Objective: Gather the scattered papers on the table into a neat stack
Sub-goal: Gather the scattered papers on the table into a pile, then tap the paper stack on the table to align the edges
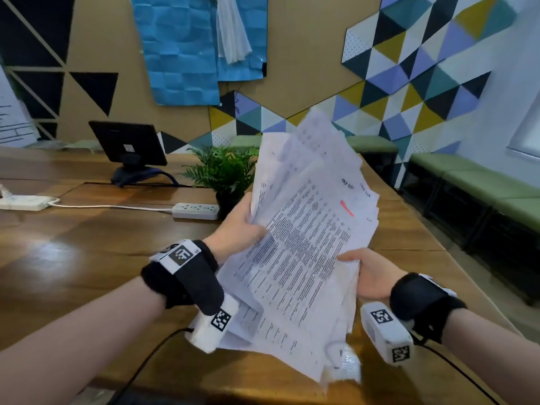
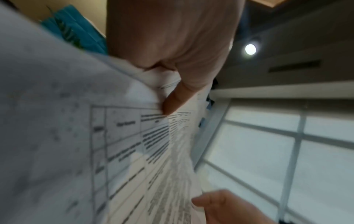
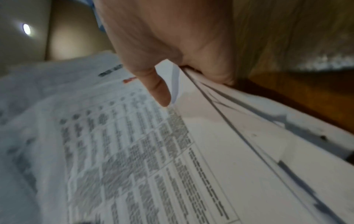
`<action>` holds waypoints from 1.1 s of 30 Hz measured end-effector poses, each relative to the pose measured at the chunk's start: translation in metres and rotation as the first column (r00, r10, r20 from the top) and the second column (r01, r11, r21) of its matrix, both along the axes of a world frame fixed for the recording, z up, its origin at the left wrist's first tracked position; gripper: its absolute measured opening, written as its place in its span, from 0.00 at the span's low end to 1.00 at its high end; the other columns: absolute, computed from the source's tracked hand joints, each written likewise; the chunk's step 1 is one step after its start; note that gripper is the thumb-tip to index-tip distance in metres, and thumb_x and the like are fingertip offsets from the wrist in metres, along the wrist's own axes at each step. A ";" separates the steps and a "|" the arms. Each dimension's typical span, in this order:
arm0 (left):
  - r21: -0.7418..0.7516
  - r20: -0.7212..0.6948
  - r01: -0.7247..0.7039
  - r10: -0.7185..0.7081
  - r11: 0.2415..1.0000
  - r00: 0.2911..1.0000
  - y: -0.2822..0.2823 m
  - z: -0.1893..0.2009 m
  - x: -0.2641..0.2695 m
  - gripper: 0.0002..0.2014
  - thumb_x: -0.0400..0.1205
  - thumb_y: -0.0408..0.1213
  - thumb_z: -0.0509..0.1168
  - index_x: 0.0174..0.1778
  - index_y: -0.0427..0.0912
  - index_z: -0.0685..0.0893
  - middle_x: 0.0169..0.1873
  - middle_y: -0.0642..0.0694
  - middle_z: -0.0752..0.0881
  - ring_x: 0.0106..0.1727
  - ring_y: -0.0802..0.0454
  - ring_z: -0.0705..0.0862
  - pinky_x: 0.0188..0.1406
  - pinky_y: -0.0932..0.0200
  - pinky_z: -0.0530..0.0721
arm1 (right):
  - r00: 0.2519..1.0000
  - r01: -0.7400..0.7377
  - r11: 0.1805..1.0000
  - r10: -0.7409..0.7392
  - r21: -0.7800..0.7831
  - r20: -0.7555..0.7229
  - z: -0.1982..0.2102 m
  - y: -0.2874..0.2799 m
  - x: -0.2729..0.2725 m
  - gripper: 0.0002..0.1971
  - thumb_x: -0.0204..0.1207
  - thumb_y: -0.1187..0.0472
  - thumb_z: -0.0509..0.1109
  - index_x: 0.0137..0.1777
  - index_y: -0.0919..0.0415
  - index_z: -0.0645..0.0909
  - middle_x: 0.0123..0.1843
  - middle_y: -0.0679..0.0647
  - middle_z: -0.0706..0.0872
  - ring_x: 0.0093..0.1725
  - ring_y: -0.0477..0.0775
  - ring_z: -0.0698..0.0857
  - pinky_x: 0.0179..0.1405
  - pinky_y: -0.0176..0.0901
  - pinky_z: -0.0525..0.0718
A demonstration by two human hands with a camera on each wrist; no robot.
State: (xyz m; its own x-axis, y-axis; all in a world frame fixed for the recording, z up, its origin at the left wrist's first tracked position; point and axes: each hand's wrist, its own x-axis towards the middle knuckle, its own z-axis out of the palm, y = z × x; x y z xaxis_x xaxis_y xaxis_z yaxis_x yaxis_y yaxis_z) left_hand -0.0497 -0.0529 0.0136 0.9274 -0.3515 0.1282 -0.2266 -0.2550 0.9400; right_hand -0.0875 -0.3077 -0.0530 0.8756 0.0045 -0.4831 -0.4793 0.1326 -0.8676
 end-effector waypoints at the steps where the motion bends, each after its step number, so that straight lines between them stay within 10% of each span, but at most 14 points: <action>1: -0.055 -0.016 -0.007 0.006 0.998 1.000 0.000 0.004 0.006 0.29 0.77 0.17 0.64 0.68 0.50 0.69 0.61 0.48 0.82 0.61 0.49 0.83 0.61 0.50 0.84 | 1.000 -0.002 0.999 0.001 0.052 0.022 0.007 -0.008 0.001 0.27 0.73 0.65 0.68 0.73 0.69 0.74 0.58 0.64 0.85 0.49 0.60 0.89 0.62 0.56 0.82; 5: -0.251 -0.114 -0.025 -0.004 0.968 0.993 -0.003 0.010 0.021 0.28 0.79 0.16 0.61 0.73 0.42 0.68 0.61 0.48 0.82 0.57 0.51 0.84 0.55 0.60 0.84 | 0.985 0.025 0.969 -0.067 0.246 0.161 0.043 -0.033 0.012 0.43 0.45 0.67 0.86 0.67 0.67 0.79 0.58 0.64 0.90 0.51 0.64 0.91 0.58 0.60 0.86; 10: -0.289 0.035 -0.175 0.193 0.941 0.981 -0.031 0.015 0.027 0.27 0.81 0.21 0.61 0.76 0.41 0.67 0.64 0.46 0.80 0.64 0.48 0.80 0.68 0.48 0.79 | 0.840 0.168 0.969 -0.237 0.182 0.488 0.089 -0.022 0.027 0.23 0.76 0.78 0.63 0.71 0.65 0.77 0.62 0.61 0.87 0.54 0.57 0.91 0.46 0.50 0.91; 13: -0.293 0.139 -0.216 0.265 0.931 0.954 -0.041 0.010 0.028 0.27 0.82 0.25 0.60 0.77 0.44 0.64 0.64 0.48 0.79 0.66 0.50 0.79 0.68 0.50 0.77 | 0.775 0.211 0.972 -0.230 0.103 0.589 0.094 -0.008 0.030 0.22 0.76 0.75 0.66 0.70 0.65 0.79 0.64 0.59 0.88 0.61 0.60 0.88 0.61 0.57 0.85; 19: -0.287 0.156 -0.229 0.281 0.930 0.947 -0.024 -0.004 0.033 0.24 0.79 0.28 0.64 0.65 0.55 0.65 0.64 0.48 0.80 0.67 0.47 0.80 0.70 0.42 0.78 | 0.775 0.195 0.981 -0.155 0.001 0.613 0.079 -0.011 0.025 0.17 0.72 0.73 0.72 0.57 0.55 0.85 0.56 0.52 0.91 0.57 0.54 0.90 0.55 0.48 0.88; 24: -0.289 0.095 -0.241 0.279 0.926 0.956 -0.018 -0.005 0.040 0.25 0.76 0.25 0.67 0.63 0.49 0.65 0.58 0.47 0.80 0.64 0.46 0.80 0.66 0.45 0.80 | 0.808 0.135 0.986 -0.168 0.100 0.565 0.077 -0.003 0.029 0.38 0.50 0.61 0.85 0.66 0.63 0.83 0.63 0.59 0.89 0.65 0.63 0.85 0.70 0.62 0.78; 33: -0.326 -0.033 -0.253 0.256 0.911 0.966 -0.018 -0.009 0.052 0.25 0.75 0.24 0.70 0.61 0.44 0.65 0.52 0.48 0.79 0.54 0.53 0.81 0.60 0.52 0.79 | 0.835 0.101 0.994 -0.105 0.036 0.540 0.082 0.002 0.035 0.34 0.58 0.65 0.83 0.68 0.63 0.80 0.64 0.61 0.88 0.65 0.65 0.85 0.71 0.65 0.77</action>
State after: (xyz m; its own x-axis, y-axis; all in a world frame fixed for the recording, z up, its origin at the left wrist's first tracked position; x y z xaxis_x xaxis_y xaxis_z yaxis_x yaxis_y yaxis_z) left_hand 0.0022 -0.0710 0.0048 0.9779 -0.0415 0.2050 -0.2046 0.0131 0.9787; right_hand -0.0521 -0.3056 0.0288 0.9928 -0.0992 0.0671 0.0826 0.1609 -0.9835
